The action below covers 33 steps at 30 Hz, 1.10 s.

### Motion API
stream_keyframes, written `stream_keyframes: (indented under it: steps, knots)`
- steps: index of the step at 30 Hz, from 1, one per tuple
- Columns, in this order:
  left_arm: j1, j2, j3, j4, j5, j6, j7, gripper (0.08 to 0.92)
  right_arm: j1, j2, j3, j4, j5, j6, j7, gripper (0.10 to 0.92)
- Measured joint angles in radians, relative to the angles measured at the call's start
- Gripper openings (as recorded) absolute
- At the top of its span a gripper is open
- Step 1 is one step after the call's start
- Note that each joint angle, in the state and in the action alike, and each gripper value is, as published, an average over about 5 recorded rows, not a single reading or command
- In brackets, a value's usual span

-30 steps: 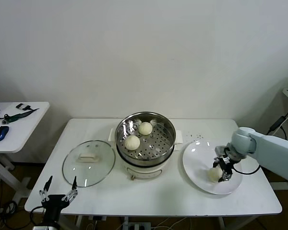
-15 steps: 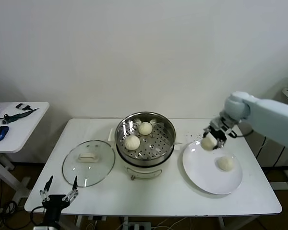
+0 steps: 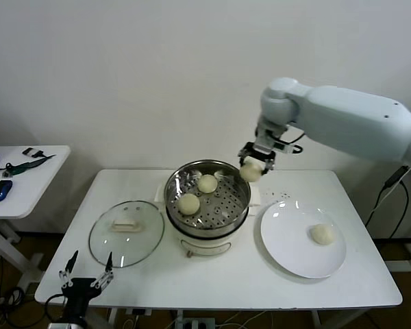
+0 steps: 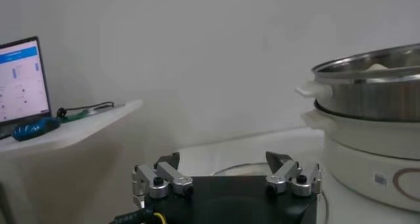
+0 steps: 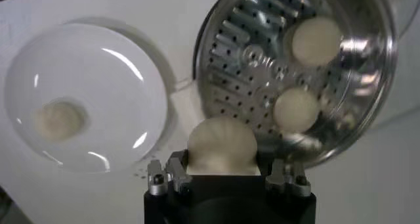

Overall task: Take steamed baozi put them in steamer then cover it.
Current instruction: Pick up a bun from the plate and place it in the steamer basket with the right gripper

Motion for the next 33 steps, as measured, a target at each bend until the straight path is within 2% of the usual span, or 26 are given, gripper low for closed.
stream_keyframes:
  steps: [10,21,24,29,33]
  knots:
    - [0.003,0.002,0.005,0.005,-0.014,-0.002,0.001,0.823,-0.075,0.148,-0.009,0.009,-0.069,0.054,-0.001,0.679]
    - [0.018,0.005,0.006,0.014,-0.043,-0.004,0.001,0.823,-0.141,0.195,-0.044,0.019,-0.091,0.072,0.008,0.682]
    - [0.018,0.006,0.006,0.017,-0.048,-0.005,0.001,0.823,-0.152,0.199,-0.052,0.018,-0.095,0.073,0.013,0.706]
    - [0.012,0.005,0.010,0.020,-0.049,-0.004,0.001,0.823,-0.168,0.202,-0.054,0.013,-0.104,0.074,0.018,0.804]
    - [0.009,0.003,0.014,0.020,-0.047,-0.002,0.001,0.823,-0.170,0.200,-0.047,0.012,-0.118,0.079,0.019,0.821]
